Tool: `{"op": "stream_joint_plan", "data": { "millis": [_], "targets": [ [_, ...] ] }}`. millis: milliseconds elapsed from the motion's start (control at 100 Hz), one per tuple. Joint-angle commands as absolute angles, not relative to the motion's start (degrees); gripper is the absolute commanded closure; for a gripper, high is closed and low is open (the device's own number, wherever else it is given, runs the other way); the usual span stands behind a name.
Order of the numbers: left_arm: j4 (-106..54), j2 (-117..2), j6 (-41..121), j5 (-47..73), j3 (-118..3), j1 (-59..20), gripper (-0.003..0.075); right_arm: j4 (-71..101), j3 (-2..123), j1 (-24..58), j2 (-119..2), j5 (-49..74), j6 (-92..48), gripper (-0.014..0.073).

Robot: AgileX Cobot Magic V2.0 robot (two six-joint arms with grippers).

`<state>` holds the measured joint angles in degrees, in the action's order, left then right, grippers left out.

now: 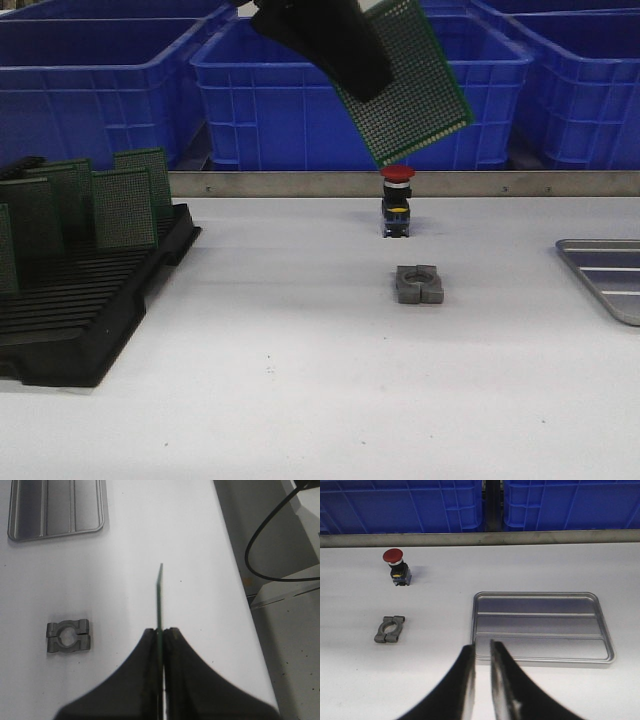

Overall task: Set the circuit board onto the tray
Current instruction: 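Bring the right gripper to the board's edge held by the left gripper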

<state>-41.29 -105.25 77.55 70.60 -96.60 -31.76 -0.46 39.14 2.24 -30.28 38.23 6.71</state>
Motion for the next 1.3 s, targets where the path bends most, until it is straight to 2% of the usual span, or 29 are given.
{"op": "stream_joint_plan", "data": {
  "millis": [0,80,130,180,390,760,980,1290],
  "targets": [
    [-44.95,-102.38,76.99,73.12,-98.41,-32.18,0.0738,-0.59,41.07,2.30,-30.90,35.17,6.78,0.0272],
    [-44.95,-102.38,76.99,73.12,-98.41,-32.18,0.0738,-0.59,41.07,2.30,-30.90,35.27,6.78,0.0102],
    [-44.95,-102.38,76.99,73.12,-98.41,-32.18,0.0738,-0.59,41.07,2.30,-30.95,35.17,6.78,0.0042],
    [-44.95,-102.38,76.99,73.12,-98.41,-32.18,0.0738,-0.48,41.07,2.30,-31.20,35.03,6.78,0.0018],
    [-44.95,-102.38,76.99,73.12,-98.41,-32.18,0.0738,5.46,41.14,2.86,-35.59,34.59,0.35,0.0022],
    [-44.95,-102.38,76.99,73.12,-98.41,-32.18,0.0738,33.83,44.92,6.29,-51.39,35.12,-38.46,0.0022],
    [-44.95,-102.38,76.99,73.12,-98.41,-32.18,0.0738,48.19,48.60,6.29,-61.41,42.81,-61.92,0.0022],
    [-44.95,-102.38,76.99,73.12,-98.41,-32.18,0.0738,65.57,51.81,6.33,-70.94,49.24,-83.53,0.0022]
  ]
}}
